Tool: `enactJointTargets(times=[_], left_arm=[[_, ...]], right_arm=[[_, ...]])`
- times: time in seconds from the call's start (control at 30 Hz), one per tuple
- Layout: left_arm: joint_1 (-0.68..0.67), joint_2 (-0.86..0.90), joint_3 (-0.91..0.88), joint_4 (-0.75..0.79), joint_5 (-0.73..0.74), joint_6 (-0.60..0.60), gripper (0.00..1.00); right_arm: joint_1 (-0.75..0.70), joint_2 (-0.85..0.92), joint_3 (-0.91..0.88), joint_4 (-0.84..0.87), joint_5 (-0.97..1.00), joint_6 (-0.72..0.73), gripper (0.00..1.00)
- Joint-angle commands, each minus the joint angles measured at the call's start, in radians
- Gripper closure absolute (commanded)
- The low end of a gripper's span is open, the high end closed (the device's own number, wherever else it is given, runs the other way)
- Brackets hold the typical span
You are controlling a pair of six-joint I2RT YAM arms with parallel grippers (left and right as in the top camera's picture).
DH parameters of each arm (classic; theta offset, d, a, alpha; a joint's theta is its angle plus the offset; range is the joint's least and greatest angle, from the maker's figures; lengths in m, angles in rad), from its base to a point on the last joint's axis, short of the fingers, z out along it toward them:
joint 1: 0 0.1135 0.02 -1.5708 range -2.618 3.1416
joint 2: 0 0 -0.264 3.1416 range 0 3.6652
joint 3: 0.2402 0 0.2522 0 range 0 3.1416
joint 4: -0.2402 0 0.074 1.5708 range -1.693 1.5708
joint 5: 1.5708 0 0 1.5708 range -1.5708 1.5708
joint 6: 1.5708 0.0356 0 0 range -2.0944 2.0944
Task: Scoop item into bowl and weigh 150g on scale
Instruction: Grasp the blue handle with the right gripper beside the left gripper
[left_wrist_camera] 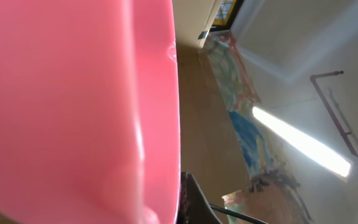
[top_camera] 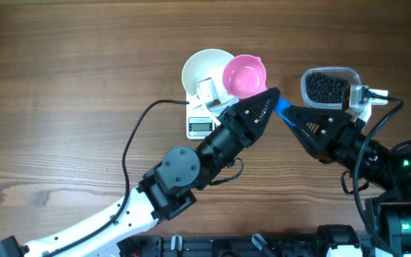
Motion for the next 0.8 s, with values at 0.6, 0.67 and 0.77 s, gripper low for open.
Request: enactJointTargets(times=[0.6,0.67,0.77], left_arm=[[-0.008,-0.003,0.012,0.001,-0.002,0.027,0.96],[-0.009,-0.003,0.012,0.001,-0.002,0.027,0.96],[-0.013,-0.003,0.012,0.001,-0.002,0.027,0.96]], right_arm=[[-0.001,0.000,0.018,0.006,-0.026,0.003,0.68],[-0.001,0.000,0.018,0.006,-0.026,0.003,0.68],[-0.001,0.000,0.018,0.006,-0.026,0.003,0.68]])
